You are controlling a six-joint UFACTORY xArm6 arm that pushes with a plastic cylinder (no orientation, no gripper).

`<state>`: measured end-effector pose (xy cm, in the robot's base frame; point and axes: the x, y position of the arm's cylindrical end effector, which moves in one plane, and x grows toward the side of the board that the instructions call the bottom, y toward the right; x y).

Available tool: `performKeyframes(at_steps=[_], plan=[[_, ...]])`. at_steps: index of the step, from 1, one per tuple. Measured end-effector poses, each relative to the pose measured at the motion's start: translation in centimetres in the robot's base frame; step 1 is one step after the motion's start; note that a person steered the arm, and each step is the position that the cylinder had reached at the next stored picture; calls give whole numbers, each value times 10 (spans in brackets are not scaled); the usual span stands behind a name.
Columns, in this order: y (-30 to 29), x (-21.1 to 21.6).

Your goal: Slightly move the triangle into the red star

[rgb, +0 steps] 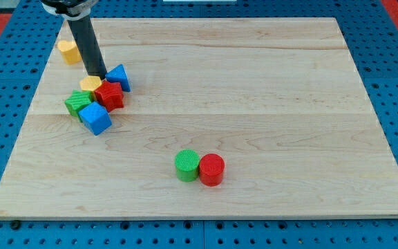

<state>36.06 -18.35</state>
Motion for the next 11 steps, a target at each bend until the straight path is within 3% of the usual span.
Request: performKeyframes(at_steps=[1, 3, 5, 11], plan=[[0, 0], [16, -45], [72, -45], [50, -9]])
